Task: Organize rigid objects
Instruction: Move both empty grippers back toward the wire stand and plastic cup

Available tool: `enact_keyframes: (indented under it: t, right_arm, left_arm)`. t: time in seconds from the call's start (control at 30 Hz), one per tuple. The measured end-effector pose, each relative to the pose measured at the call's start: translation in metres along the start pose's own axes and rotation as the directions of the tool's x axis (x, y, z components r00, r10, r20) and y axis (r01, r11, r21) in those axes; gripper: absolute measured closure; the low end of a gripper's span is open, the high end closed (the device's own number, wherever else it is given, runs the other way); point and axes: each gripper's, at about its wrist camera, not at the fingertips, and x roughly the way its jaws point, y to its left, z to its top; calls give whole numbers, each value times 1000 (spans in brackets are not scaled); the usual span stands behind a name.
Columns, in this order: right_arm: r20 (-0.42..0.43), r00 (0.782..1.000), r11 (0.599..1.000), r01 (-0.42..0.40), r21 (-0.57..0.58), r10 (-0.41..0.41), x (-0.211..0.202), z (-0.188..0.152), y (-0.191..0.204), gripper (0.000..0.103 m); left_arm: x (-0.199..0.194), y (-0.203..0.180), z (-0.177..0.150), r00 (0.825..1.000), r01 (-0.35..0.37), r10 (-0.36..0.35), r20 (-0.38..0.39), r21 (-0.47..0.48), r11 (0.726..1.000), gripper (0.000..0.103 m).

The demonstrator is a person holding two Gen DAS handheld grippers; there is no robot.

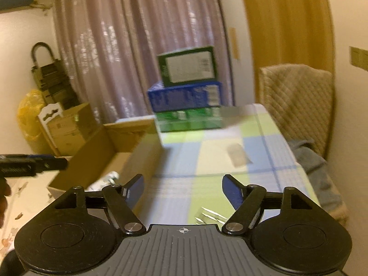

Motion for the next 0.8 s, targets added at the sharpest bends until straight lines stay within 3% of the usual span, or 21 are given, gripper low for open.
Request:
enact_keyframes:
  t: [0.23, 0.47, 0.8]
  right_arm:
    - [-21, 998, 996, 64, 65, -62, -22, -27, -35, 29]
    - [-24, 996, 990, 93, 110, -91, -34, -44, -56, 29]
    - [-51, 990, 978, 135, 159, -129, -22, -59, -96, 29]
  left_arm:
    - [2, -36, -11, 999, 48, -48, 7, 14, 999, 21]
    - [9, -71, -24, 996, 86, -87, 11, 57, 995, 14]
    - [53, -123, -56, 985, 169, -162, -64, 116, 979, 10]
